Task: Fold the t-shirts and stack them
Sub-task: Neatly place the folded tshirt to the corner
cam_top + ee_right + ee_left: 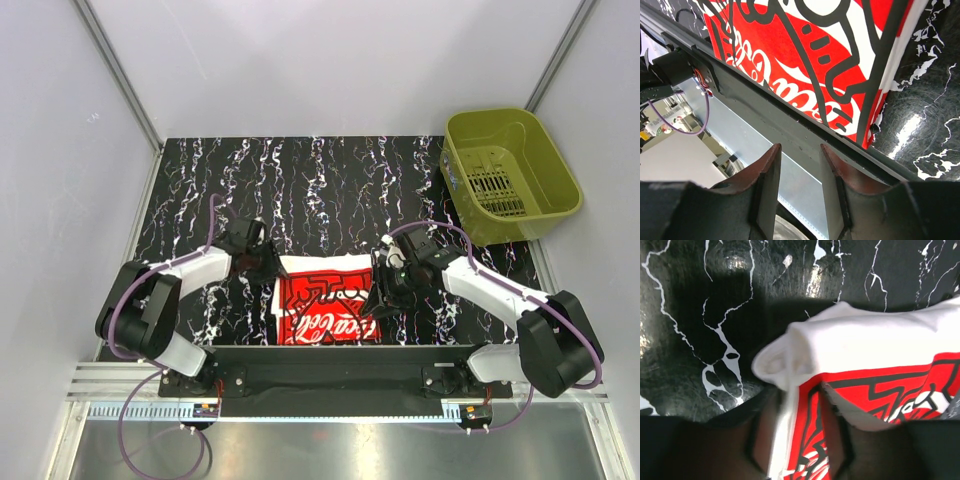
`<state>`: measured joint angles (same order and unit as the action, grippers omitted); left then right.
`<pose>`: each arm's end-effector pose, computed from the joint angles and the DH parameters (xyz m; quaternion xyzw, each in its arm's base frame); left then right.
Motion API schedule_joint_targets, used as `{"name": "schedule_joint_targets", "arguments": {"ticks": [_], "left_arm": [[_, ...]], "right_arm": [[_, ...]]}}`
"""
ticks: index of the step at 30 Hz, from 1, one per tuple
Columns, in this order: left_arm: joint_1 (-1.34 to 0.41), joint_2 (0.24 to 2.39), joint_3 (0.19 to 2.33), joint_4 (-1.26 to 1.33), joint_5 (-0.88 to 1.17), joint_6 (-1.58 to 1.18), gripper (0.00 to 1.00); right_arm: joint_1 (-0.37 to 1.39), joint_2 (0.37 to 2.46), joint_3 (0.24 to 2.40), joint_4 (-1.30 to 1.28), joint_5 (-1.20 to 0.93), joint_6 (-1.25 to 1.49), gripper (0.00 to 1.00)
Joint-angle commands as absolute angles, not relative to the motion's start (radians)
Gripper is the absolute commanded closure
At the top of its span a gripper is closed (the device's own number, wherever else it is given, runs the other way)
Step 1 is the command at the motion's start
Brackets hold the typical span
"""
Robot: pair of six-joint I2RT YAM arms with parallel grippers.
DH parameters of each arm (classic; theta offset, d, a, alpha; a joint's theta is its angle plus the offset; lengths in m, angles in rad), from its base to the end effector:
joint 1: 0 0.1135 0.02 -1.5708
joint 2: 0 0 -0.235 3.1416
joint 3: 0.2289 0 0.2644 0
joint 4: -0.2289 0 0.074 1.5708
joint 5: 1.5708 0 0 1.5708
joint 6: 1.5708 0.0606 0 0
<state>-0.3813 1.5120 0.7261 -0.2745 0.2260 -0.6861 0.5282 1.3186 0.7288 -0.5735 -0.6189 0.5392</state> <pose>0.2693 -0.1226 0.0922 -0.1178 0.9546 -0.2215 0.1604 0.2048 0.1602 0.1344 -0.0565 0.9331 0.3548 0.0142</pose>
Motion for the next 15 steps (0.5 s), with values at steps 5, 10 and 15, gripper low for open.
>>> {"name": "schedule_joint_targets", "arguments": {"ticks": [5,10,15], "left_arm": [[-0.359,1.506,0.73,-0.17,0.166,-0.623,1.0],[-0.302,1.471,0.859,-0.236,0.143,-0.332,1.0],[-0.171,1.545,1.008,-0.357,0.169,-0.118,1.0]], "right_arm": [[0.522,1.327,0.75,-0.569,-0.667,0.508,0.57],[0.522,1.309,0.747,-0.583,-0.695,0.503,0.57],[0.523,1.295,0.768,-0.647,-0.693,0.482,0.57]]}}
